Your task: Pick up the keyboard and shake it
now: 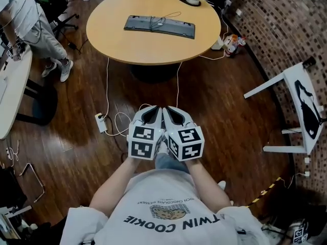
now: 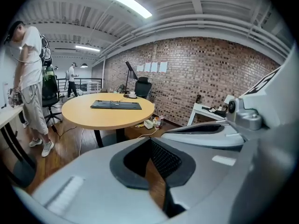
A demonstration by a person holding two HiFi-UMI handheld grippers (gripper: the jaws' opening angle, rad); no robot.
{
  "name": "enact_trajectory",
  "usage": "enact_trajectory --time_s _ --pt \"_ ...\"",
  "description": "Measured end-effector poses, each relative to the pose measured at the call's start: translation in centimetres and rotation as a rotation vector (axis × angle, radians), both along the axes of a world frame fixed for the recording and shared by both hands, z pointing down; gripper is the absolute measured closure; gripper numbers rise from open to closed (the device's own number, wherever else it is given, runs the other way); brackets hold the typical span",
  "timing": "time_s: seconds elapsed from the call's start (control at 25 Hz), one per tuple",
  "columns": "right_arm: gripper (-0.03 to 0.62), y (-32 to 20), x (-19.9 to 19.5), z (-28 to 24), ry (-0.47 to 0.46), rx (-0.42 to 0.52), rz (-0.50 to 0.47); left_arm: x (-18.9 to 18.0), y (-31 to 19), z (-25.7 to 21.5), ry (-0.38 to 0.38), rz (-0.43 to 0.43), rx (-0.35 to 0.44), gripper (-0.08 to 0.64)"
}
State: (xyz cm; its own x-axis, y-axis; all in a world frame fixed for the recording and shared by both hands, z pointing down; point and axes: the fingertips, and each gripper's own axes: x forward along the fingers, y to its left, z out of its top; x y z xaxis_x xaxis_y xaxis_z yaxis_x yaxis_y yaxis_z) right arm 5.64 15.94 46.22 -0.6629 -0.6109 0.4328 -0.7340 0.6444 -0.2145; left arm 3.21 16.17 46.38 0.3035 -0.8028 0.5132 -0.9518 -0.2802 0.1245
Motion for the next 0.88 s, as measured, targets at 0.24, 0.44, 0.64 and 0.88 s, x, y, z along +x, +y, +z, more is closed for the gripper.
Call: enact_trajectory --time_s 0.24,0.44,0.64,0.88 --pt "0.589 -6.5 0.7 -0.6 -0.027 0.001 -0.017 0.5 -6.4 -0.6 -0.038 -0.022 -0.001 0.552" --pt "0.589 -9.7 0.6 -1.2 -0.037 0.008 -0.021 0.4 -9.7 -1.3 -0.056 -0.033 0.022 0.552" --pt "0.589 -12.4 0.5 -1.4 -0.030 0.016 -0.016 0.3 -12.5 -1.6 -0.054 -0.027 0.033 0.552" --pt "0.589 -16.2 0.5 -0.7 -0.008 0.016 0.020 0.4 -16.0 -0.4 -0.032 0.017 0.017 0.552"
